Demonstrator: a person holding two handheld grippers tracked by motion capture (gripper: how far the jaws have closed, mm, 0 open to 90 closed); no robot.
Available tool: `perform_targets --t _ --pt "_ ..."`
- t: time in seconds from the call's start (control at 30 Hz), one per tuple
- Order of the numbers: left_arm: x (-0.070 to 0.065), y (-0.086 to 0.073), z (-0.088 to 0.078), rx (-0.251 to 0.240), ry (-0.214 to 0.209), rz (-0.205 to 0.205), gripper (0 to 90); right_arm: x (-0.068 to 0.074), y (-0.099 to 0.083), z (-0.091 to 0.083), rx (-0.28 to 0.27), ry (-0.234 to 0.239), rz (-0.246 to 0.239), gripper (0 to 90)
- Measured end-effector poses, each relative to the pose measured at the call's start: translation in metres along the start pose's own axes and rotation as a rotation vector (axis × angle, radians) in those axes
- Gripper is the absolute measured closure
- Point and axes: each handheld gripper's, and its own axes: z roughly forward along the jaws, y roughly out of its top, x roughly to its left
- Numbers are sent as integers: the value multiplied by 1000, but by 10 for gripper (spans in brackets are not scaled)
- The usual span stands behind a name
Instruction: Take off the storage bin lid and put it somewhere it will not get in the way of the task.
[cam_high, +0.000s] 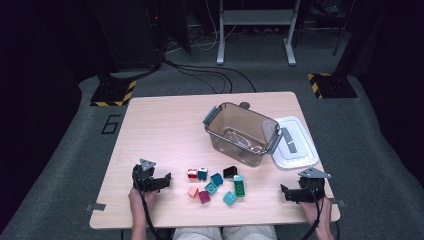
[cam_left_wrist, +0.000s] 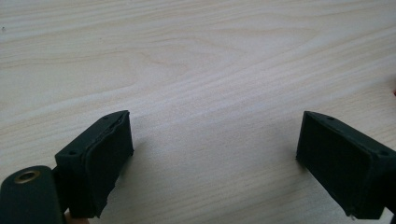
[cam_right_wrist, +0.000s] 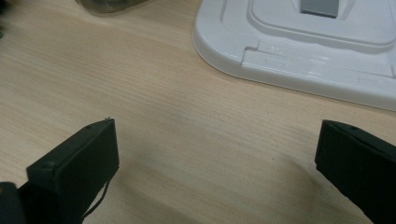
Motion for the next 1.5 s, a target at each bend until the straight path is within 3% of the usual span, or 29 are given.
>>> perform_targets --t 0.27,0.63,0.73,0.83,1.03,1.23,1.5 --pt "0 0 0 -2 2 -4 104 4 0 3 24 14 -58 0" --pt "-1 1 -2 13 4 0 99 3 1 4 36 34 -39 0" --pt "-3 -1 -5 -16 -54 -30 95 3 1 4 38 35 -40 0" --pt "-9 0 -7 -14 -82 1 94 2 1 5 38 39 -40 0" --pt "-25 8 -9 -28 -149 11 96 1 1 5 39 38 -39 0" --pt "-44 16 -14 -35 -187 67 98 1 1 5 39 37 -41 0" --pt "-63 20 -22 -48 -233 103 104 1 1 5 39 37 -39 0"
